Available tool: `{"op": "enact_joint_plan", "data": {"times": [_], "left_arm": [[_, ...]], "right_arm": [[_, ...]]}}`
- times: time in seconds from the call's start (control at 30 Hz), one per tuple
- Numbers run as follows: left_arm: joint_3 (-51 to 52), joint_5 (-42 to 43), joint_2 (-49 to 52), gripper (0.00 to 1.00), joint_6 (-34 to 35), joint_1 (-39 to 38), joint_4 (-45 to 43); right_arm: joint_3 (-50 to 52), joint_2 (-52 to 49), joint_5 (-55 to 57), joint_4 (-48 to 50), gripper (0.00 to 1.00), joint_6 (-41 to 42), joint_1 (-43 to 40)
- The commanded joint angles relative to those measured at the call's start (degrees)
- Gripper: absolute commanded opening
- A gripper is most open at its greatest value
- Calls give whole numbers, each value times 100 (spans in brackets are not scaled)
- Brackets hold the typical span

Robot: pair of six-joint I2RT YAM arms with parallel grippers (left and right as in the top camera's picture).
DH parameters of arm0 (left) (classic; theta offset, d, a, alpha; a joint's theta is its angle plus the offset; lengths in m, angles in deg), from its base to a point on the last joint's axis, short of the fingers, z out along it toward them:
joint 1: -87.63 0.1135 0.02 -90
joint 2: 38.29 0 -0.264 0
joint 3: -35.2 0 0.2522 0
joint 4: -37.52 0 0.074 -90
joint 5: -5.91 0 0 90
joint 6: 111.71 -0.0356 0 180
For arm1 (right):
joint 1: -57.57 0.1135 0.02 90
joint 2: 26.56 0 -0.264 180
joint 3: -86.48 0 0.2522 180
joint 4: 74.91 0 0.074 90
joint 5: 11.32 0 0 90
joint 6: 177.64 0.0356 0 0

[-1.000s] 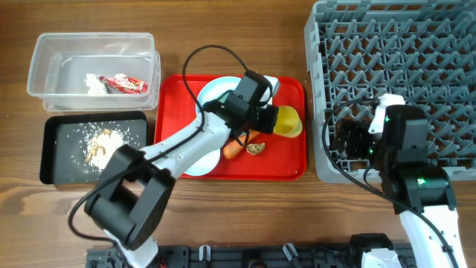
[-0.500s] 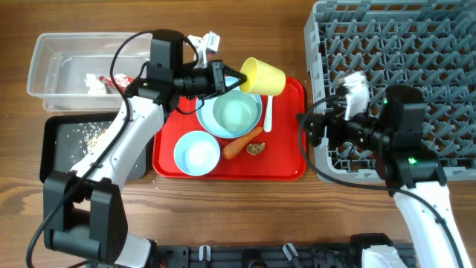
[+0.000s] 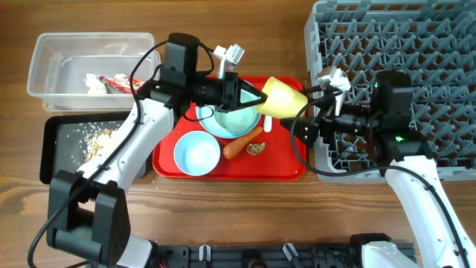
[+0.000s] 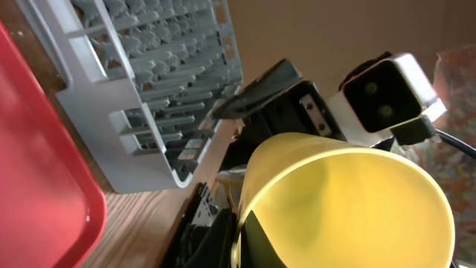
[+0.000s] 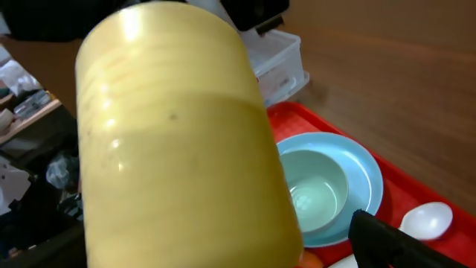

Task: Sort waste into correct bins and load items into the dishwasher rack
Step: 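Hand the yellow cup from the left gripper to the right gripper, then place the yellow cup into the rack with the right gripper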

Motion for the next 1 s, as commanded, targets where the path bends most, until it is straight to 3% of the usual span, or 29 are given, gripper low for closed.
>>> {"op": "enact_joint_plan", "data": {"times": [0.0, 0.2, 0.4, 0.53, 0.63, 0.77, 0.97], "left_arm": [[-31, 321, -22, 4, 35, -42, 0], [-31, 317, -22, 4, 35, -42, -2], [-31, 278, -22, 4, 35, -42, -22], [-31, 278, -22, 4, 35, -42, -22], [-31, 275, -22, 13, 33, -42, -20], [-31, 63, -22, 15, 28, -42, 2], [-31, -1086, -24, 27, -358, -22, 533]], "right_arm": [[-111, -9, -470, 262, 98, -111, 9], [-111, -9, -645, 358, 93, -109, 9], [-111, -11, -643, 337, 78, -109, 9], [-111, -11, -640, 339, 75, -66, 9], [-111, -11, -636, 339, 72, -63, 9], [-111, -9, -254, 339, 66, 313, 9], [-111, -2, 905, 299, 63, 857, 9]]}}
